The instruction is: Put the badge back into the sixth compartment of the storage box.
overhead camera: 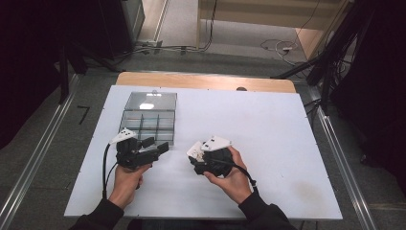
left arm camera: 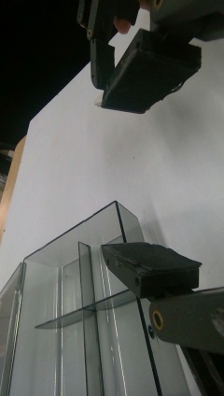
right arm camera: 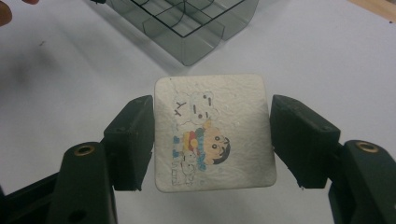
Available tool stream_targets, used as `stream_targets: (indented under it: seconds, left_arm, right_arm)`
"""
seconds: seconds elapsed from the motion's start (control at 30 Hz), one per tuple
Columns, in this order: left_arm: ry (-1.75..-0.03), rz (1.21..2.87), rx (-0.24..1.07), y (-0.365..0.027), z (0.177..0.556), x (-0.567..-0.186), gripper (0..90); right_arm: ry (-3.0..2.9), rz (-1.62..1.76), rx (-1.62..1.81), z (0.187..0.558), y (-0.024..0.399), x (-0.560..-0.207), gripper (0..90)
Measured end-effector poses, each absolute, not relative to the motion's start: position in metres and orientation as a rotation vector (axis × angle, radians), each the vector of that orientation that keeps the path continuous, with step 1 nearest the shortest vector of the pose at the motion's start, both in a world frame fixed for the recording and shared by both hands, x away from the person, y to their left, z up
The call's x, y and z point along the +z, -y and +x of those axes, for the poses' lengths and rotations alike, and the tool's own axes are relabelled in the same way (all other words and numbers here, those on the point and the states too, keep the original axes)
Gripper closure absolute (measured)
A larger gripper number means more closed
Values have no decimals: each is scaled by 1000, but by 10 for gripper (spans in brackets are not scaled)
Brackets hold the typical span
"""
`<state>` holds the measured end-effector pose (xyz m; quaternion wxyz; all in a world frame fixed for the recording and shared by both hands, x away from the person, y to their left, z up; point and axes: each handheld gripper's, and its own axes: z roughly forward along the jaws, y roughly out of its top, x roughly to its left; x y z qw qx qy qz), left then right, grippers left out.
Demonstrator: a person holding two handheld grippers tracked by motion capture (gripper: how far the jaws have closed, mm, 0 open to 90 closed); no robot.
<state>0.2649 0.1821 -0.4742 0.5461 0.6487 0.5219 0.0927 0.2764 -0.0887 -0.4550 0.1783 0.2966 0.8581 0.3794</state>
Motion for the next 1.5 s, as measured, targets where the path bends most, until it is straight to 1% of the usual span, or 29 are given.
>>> stream_targets:
  seconds: [0.17, 0.37, 0.4, 0.6, 1.03, 1.13, 1.17, 1.2, 1.27, 1.3, 1.33, 1.37, 1.4, 1.5]
  left_arm:
    - [-1221, 1535, 196, -176, 267, -472, 272]
    - [-1190, 1551, 146, -166, 271, -471, 324]
    - [-1185, 1553, 131, -164, 271, -471, 341]
    - [-1167, 1565, 36, -157, 276, -473, 373]
    - [-1130, 1597, -111, -144, 280, -478, 483]
    - [-1129, 1596, -136, -143, 281, -479, 536]
    - [-1124, 1597, -145, -142, 281, -479, 604]
    - [-1117, 1599, -152, -142, 281, -479, 604]
    - [-1096, 1589, -174, -141, 280, -479, 734]
    - [-1095, 1589, -166, -141, 280, -478, 838]
    - [-1090, 1593, -168, -141, 280, -478, 844]
    - [-1087, 1594, -172, -142, 280, -478, 848]
    - [-1085, 1585, -164, -143, 280, -477, 850]
    - [-1072, 1579, -139, -144, 279, -475, 851]
  right_arm:
    - [-2422, 829, 1084, 277, 85, -453, 311]
    - [-2414, 800, 1096, 275, 80, -452, 311]
    - [-2415, 795, 1097, 274, 78, -452, 312]
    - [-2411, 774, 1100, 272, 74, -453, 312]
    - [-2415, 738, 1111, 266, 67, -451, 311]
    - [-2416, 734, 1115, 265, 66, -451, 311]
    - [-2415, 730, 1117, 265, 66, -451, 311]
    - [-2415, 730, 1117, 265, 66, -451, 311]
    - [-2417, 727, 1114, 264, 65, -451, 311]
    - [-2417, 724, 1105, 264, 65, -451, 344]
    - [-2400, 722, 1102, 263, 65, -452, 361]
    - [-2404, 721, 1110, 264, 66, -452, 336]
    - [-2407, 727, 1111, 265, 65, -452, 277]
    - [-2414, 743, 1118, 266, 66, -455, 229]
